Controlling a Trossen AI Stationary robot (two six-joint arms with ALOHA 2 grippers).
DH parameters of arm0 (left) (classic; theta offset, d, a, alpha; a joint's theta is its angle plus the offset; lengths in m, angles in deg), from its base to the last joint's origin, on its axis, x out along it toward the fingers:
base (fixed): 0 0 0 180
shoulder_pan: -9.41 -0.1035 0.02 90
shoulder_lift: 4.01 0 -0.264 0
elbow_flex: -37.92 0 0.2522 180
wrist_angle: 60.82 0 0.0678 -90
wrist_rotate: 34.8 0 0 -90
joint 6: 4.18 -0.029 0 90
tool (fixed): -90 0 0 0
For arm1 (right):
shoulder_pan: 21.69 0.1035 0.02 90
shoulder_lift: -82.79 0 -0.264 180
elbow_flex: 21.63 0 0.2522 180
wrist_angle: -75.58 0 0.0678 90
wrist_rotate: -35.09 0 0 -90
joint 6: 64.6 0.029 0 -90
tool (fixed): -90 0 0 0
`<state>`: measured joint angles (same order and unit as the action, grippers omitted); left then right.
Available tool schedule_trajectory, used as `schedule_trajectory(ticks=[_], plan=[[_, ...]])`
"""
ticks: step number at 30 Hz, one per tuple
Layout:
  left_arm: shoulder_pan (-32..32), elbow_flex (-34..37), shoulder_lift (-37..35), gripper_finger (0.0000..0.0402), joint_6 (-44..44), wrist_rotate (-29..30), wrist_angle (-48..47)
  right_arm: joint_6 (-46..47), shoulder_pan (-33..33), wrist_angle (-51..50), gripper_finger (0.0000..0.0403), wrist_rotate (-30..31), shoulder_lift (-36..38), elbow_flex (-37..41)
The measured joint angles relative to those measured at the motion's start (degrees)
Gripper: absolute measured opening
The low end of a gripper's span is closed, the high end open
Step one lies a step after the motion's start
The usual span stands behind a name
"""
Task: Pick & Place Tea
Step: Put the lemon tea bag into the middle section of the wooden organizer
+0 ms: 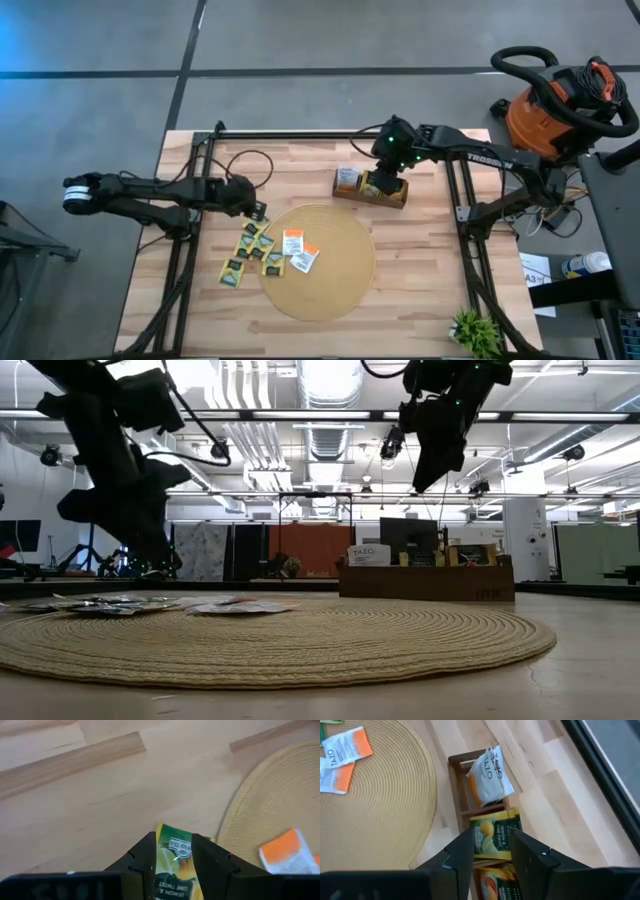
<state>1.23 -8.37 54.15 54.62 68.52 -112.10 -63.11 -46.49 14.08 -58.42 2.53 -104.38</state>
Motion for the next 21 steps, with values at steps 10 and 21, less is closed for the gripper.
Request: schedule_trajectory(ticks=[10,21], plan=[[0.00,0.00,6.79,0.0117,-0.73,0.87,-1.58,-0.01,4.55,2.17,0.0127,-2.09,-5.95,0.00],[-0.07,1.48,12.65,0.0117,-1.29,-0.02,-1.68,1.61,7.79,6.07,0.0114,-2.98,-7.76,0.00]])
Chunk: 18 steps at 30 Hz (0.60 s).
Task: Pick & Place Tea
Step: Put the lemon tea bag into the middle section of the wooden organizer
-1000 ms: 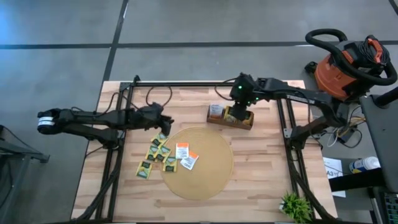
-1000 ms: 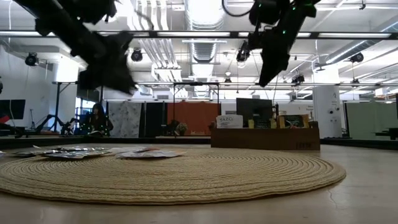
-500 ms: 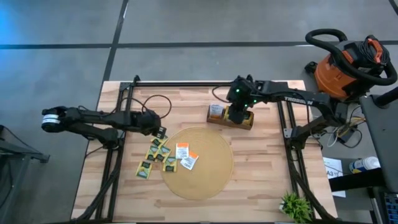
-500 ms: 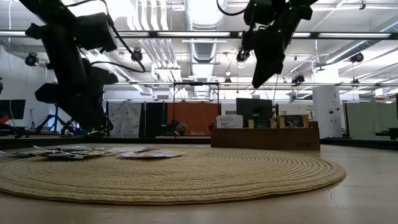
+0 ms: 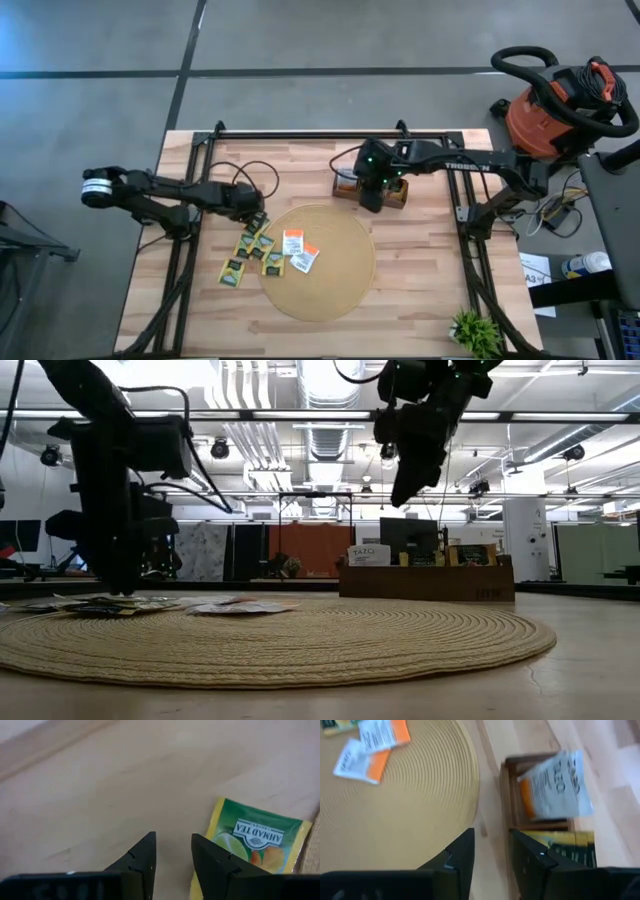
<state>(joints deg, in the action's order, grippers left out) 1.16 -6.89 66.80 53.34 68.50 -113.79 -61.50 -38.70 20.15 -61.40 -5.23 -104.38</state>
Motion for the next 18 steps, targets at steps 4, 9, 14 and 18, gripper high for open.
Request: schedule_trajectory(ticks=[4,9,14,18], plan=[[0.02,1.81,-0.56,0.0117,1.07,-2.00,2.25,0.29,0.30,2.29,0.0114,0.00,0.43,0.00],[0.00,4.10,-2.90,0.0118,2.54,-2.75,5.08,0.27,0.28,2.24,0.0116,0.04,0.45,0.00],[0.03,5.81,-7.20,0.0117,3.45,-5.41,7.16,0.01,0.28,2.46,0.0112,0.04,0.45,0.00],[0.03,8.62,-11.19,0.0117,4.86,-7.15,12.04,-0.03,0.28,3.19,0.0109,0.06,0.48,0.00]])
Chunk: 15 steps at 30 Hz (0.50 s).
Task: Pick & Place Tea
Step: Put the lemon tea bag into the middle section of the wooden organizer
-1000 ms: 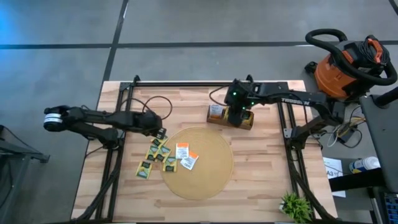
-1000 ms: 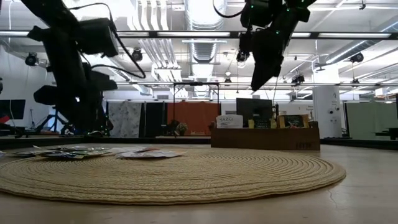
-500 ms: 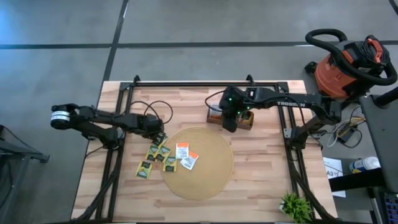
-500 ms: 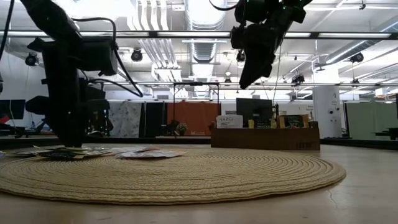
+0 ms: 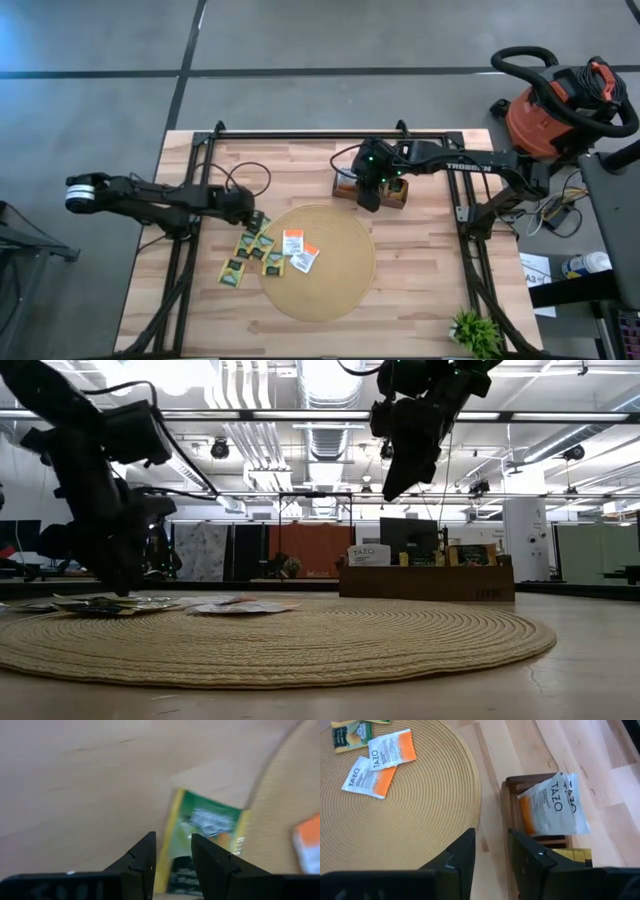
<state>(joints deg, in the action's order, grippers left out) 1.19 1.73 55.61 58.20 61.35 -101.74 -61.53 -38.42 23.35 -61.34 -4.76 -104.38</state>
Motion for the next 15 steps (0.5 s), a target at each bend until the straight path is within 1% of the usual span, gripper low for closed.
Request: schedule_trajectory(ticks=[3,7,11,15], plan=[[0.04,3.00,-2.24,0.0117,2.22,-1.89,4.80,-0.02,0.00,0.08,0.0110,0.00,0.02,0.00],[0.22,5.50,-2.75,0.0117,4.21,-2.65,6.19,-0.02,-0.02,0.16,0.0111,0.13,0.02,0.00],[0.56,4.84,-2.75,0.0117,3.88,-2.27,5.25,0.08,0.00,0.23,0.0107,0.11,0.04,0.00],[0.56,2.91,-2.47,0.0117,1.66,0.35,4.72,0.87,-0.02,0.28,0.0103,0.11,0.04,0.00]])
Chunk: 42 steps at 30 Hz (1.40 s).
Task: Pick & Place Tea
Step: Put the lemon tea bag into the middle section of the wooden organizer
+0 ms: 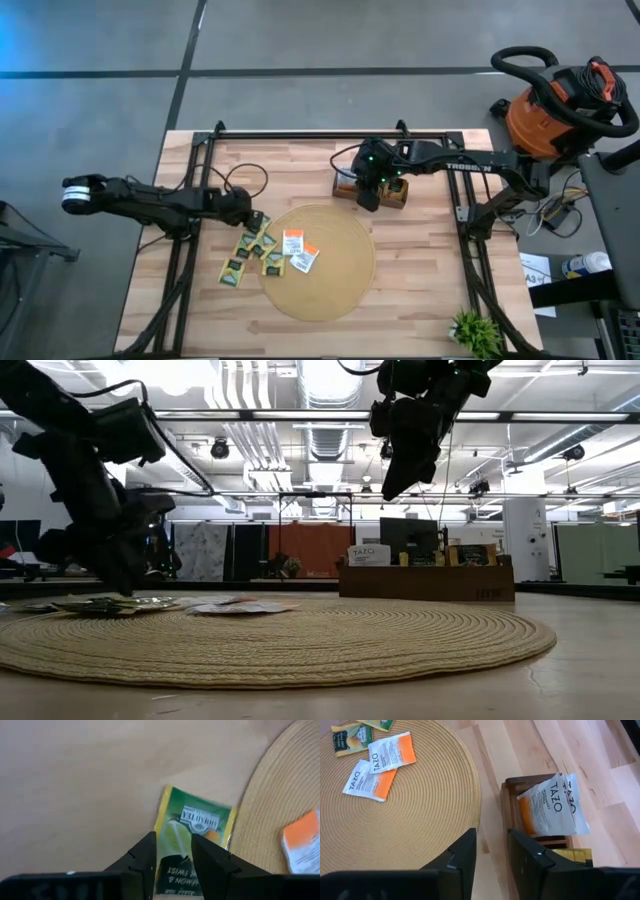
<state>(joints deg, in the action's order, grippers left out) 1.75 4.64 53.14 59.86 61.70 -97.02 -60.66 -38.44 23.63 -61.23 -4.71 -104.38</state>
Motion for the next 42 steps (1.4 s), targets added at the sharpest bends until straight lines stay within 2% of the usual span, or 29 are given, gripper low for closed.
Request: schedule_trajectory(ticks=[8,15,29,36,42], plan=[[0.00,-2.27,0.04,0.0117,-1.75,3.50,-4.07,0.70,0.00,0.14,0.0105,0.07,0.00,0.00],[-0.10,-0.06,0.41,0.0117,-2.60,-2.63,-3.57,1.31,0.00,0.97,0.0099,0.22,0.00,0.00],[-0.03,0.12,1.92,0.0113,-4.83,-4.46,-0.87,2.75,0.00,1.97,0.0094,0.31,0.00,0.00],[-0.02,0.12,5.04,0.0071,-7.18,-4.33,-1.00,4.28,0.00,3.15,0.0096,0.34,0.00,0.00],[0.00,0.17,4.53,0.0021,-9.40,-4.17,1.20,5.14,0.00,3.19,0.0096,0.35,0.00,0.00]])
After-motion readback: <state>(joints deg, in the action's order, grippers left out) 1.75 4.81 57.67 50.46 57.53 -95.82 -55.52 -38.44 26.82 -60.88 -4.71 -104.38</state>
